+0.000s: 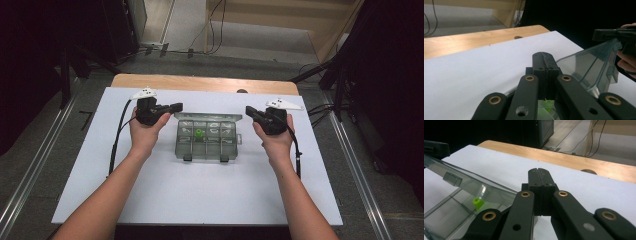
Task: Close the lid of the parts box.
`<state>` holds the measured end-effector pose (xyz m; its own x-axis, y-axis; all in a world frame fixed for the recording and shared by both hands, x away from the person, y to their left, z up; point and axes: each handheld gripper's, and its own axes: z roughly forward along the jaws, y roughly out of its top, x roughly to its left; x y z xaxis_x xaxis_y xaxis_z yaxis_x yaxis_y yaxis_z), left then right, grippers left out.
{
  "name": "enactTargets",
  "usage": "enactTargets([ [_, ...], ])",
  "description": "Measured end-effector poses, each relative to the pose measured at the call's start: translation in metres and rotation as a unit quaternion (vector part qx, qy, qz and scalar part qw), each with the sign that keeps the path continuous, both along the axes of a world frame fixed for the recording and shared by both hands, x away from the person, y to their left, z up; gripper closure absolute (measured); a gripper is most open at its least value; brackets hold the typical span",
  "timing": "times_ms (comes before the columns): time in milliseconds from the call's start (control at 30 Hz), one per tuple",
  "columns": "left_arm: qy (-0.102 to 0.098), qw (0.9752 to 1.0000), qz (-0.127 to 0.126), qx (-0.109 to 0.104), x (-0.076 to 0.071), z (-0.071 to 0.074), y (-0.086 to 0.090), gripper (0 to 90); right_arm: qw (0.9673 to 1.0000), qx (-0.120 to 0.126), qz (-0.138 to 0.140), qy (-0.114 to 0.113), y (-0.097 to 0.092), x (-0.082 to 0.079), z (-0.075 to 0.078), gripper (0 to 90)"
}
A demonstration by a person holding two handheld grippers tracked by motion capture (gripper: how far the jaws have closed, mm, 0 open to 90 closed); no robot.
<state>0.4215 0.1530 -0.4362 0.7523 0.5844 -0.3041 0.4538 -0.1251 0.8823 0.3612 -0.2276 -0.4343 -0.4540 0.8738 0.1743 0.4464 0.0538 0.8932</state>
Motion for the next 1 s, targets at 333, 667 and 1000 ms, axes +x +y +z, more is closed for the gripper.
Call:
enactTargets([
  [333, -0.003, 0.9998, -0.013, -0.015, -0.019, -0.006, 0.005, 88.9, 0.9998, -0.007, 0.014, -0.009, 0.003, -0.016, -0.005, 87.5],
  [667, -0.029, 0.9993, -0.026, 0.004, -0.054, -0.018, -0.001, 88.9, 0.9993, -0.007, 0.032, -0.018, 0.011, -0.039, -0.020, 87.5],
  [1000, -0.034, 0.9993, -0.012, -0.007, -0.076, -0.031, 0.002, 88.8, 0.9986, -0.016, 0.043, -0.025, 0.021, -0.064, -0.032, 87.5],
])
